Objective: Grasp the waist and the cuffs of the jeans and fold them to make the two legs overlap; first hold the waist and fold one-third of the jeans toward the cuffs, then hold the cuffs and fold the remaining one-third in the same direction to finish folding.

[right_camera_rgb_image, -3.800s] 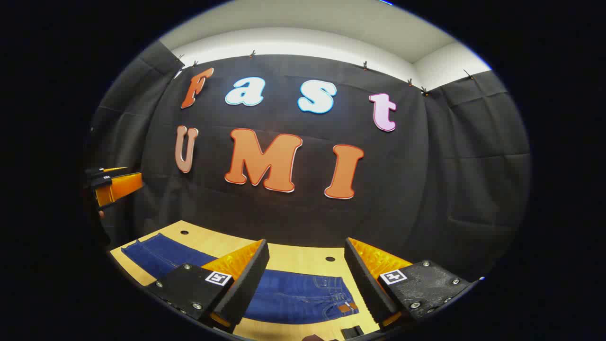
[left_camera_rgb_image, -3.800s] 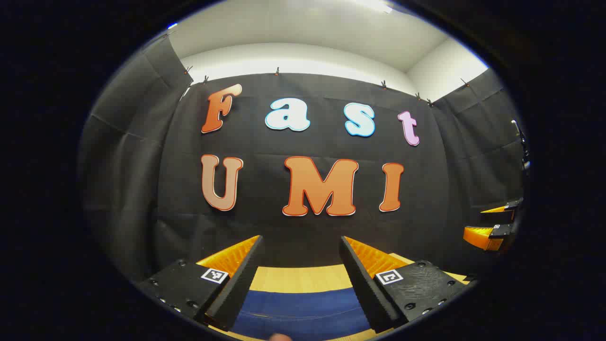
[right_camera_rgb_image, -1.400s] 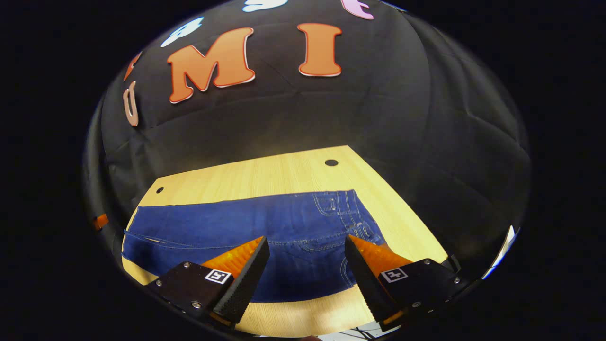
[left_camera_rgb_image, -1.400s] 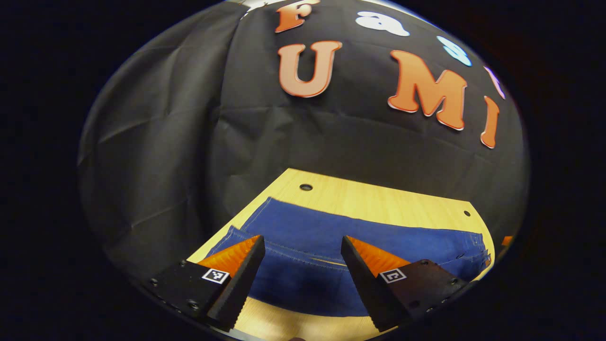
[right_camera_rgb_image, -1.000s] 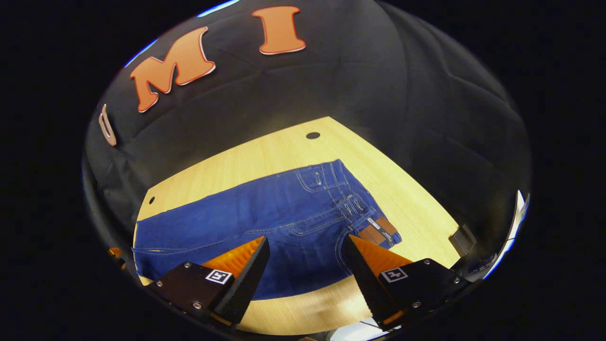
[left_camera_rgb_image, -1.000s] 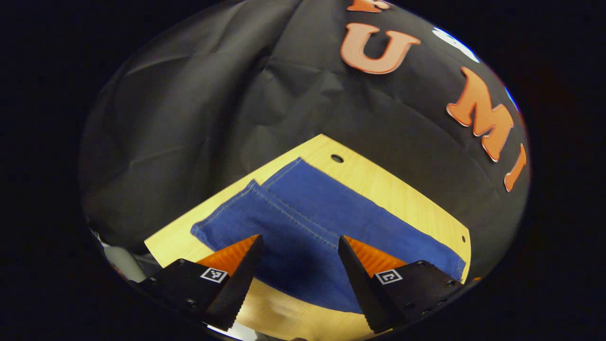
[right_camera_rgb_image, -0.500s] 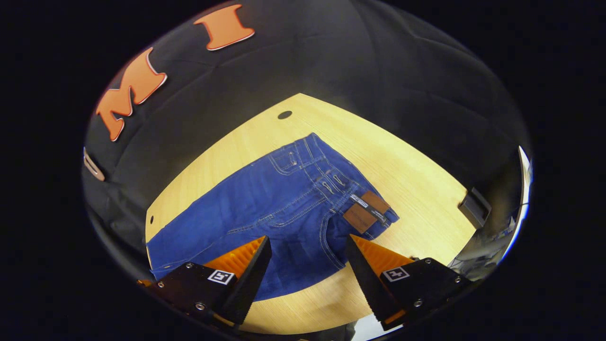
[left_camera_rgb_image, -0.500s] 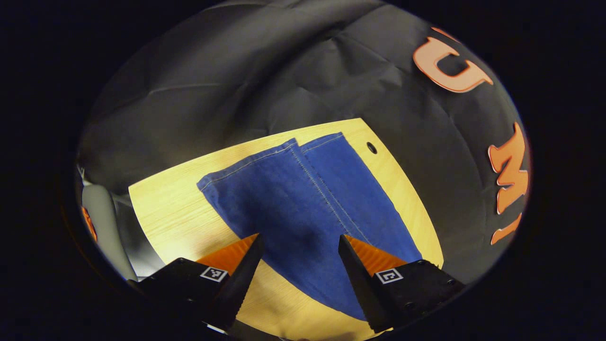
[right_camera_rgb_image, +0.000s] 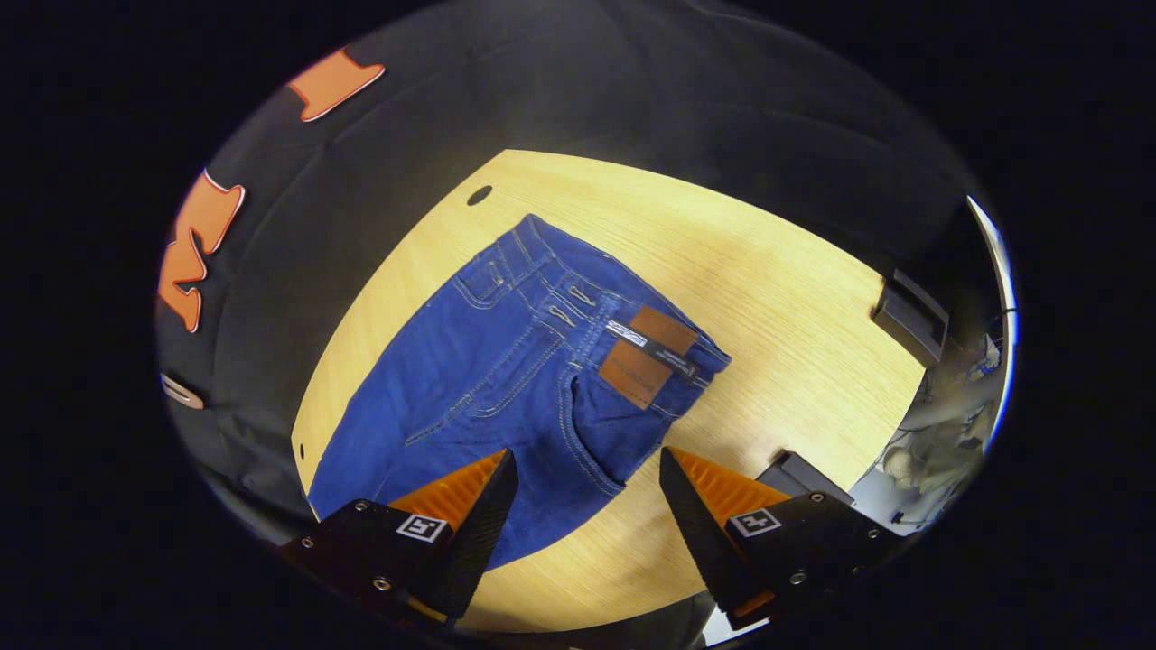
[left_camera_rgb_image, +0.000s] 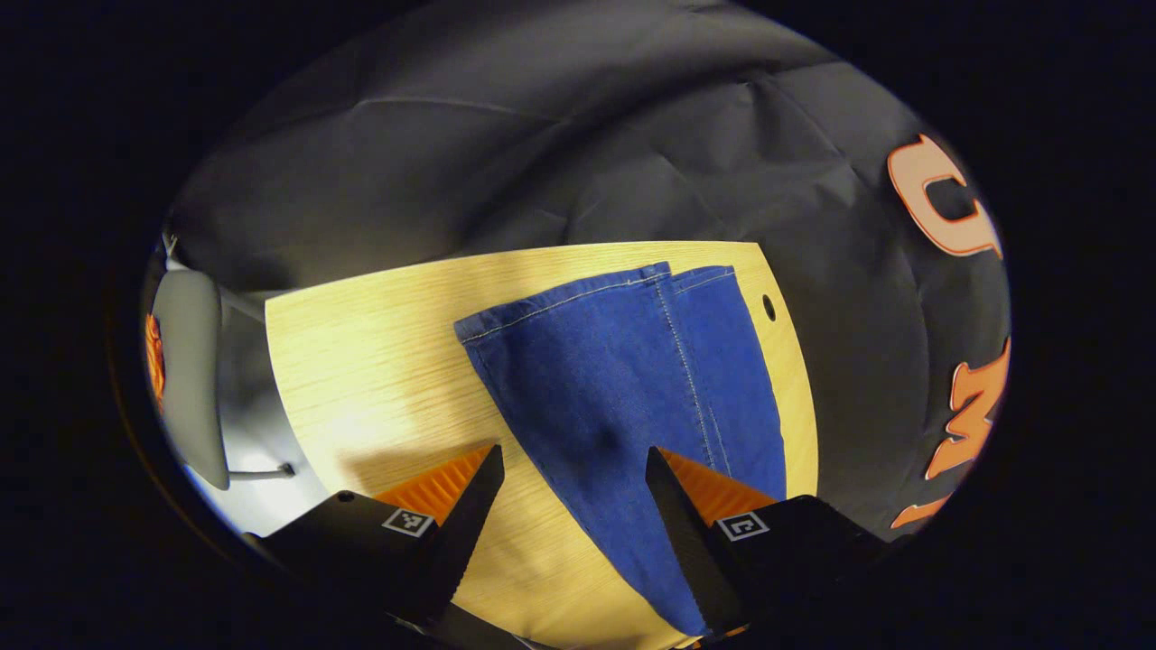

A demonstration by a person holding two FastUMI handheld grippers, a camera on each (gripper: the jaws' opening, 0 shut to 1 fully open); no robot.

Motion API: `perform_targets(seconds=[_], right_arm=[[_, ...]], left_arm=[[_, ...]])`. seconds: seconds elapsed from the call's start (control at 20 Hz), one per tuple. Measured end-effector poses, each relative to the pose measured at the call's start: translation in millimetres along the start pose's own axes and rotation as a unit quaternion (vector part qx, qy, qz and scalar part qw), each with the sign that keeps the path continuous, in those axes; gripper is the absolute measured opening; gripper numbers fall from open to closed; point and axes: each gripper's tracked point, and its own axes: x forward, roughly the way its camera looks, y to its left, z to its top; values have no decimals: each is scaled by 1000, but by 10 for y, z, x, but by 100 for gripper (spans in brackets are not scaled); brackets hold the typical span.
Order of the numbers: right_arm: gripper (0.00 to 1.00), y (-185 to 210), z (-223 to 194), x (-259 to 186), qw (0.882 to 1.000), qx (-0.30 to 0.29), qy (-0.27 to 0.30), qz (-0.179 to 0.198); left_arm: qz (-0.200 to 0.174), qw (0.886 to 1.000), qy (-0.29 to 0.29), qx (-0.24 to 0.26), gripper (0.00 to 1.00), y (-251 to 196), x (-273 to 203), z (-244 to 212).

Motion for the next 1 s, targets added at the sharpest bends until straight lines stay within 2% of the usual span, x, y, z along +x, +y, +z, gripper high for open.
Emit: perform_targets(seconds=[0.25,0.4,0.55,0.7,0.85,0.9,1.0], right_arm=[[98,-90,-42,89,999,34,9,6],[98,-138,-110,158,998,55,18,10],[98,-220,-154,161,996,88,26,17],[97,-217,-99,191,990,130,21,40],[96,-81,57,281,983,166,10,82],[96,-14,102,330,979,182,7,96],[94,19,133,379,971,211,1,108]], left_arm=[[-55,998,-23,-11,93,-166,188,216],[-89,995,-29,-20,83,-261,233,255],[-107,993,-32,-37,77,-267,224,307],[-116,991,-33,-48,75,-293,253,318],[-127,989,-36,-60,75,-305,266,344],[-121,990,-33,-68,72,-277,308,319],[-129,987,-32,-86,49,-267,361,345]])
